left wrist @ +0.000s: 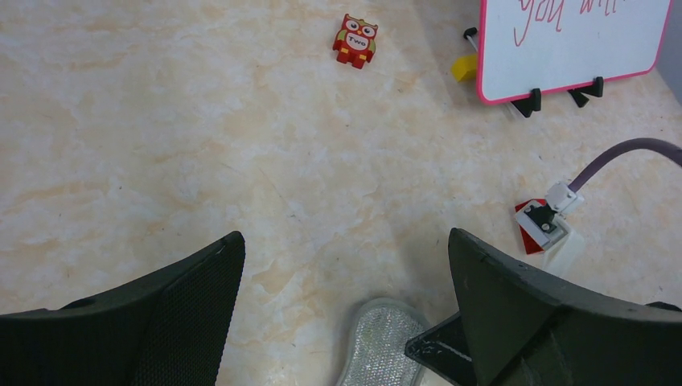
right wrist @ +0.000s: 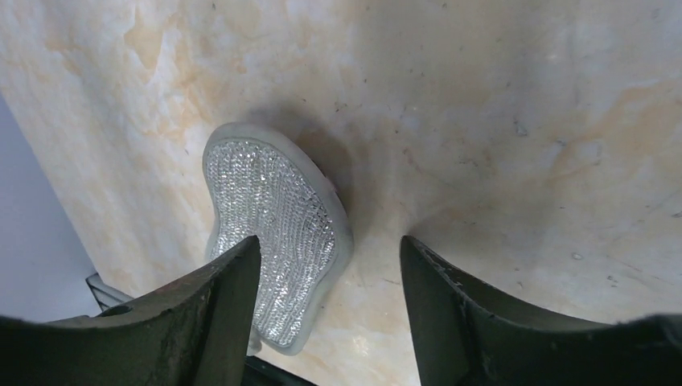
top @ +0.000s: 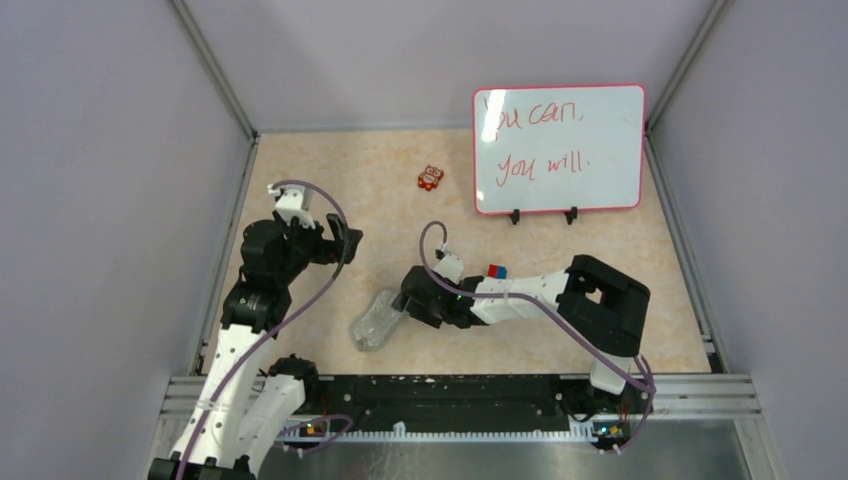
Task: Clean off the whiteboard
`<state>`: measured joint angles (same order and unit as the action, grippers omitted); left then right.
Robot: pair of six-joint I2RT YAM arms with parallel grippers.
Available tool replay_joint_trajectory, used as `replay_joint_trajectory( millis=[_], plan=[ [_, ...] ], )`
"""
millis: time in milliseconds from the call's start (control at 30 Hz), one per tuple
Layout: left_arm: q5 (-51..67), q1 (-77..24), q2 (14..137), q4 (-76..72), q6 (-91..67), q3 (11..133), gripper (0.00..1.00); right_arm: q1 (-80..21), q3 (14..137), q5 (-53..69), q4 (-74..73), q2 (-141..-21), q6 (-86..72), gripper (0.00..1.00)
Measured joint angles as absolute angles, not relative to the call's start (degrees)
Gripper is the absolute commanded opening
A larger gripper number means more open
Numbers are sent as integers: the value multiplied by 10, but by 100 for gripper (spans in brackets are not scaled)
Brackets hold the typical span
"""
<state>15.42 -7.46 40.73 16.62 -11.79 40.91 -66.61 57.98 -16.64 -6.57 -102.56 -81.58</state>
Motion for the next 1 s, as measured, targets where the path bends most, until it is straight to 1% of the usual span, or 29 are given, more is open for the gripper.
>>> replay_joint_trajectory(
  millis=[100, 200, 300, 333, 367, 467, 600, 733, 800, 833, 900, 967, 1000],
  plan=[
    [156, -75, 407, 166, -118, 409, 99, -678, 584, -175, -49, -1039, -802, 54],
    [156, -75, 407, 166, -118, 408, 99, -684, 588, -189, -37, -1049, -784, 41],
    [156, -75, 407, 166, -118, 407, 99, -685, 590, -203, -34, -1057, -760, 18],
    [156, -75, 407, 166, -118, 407, 99, -685, 590, -209, -37, -1059, -752, 7],
    [156, -75, 407, 166, -118, 407, 99, -685, 590, -219, -39, -1061, -741, 0],
    [156, -75, 407, 166, -118, 407, 99, -685, 591, -239, -42, -1061, -704, 0],
    [157, -75, 407, 166, -118, 406, 99, -668, 586, -237, -39, -1047, -591, 0],
    [159, -75, 407, 166, -118, 406, 99, -572, 544, -116, -24, -995, -444, 0],
    [159, -75, 407, 166, -118, 406, 99, -506, 543, -54, -45, -984, -353, 0],
    [160, -75, 407, 166, -118, 406, 99, -487, 547, -42, -59, -984, -320, 1],
    [161, -75, 407, 166, -118, 406, 99, -463, 561, -24, -102, -984, -248, 17],
    [163, -75, 407, 166, -118, 406, 99, -460, 583, -23, -148, -984, -191, 42],
    [163, -75, 407, 166, -118, 406, 99, -460, 594, -26, -166, -983, -171, 51]
  ],
)
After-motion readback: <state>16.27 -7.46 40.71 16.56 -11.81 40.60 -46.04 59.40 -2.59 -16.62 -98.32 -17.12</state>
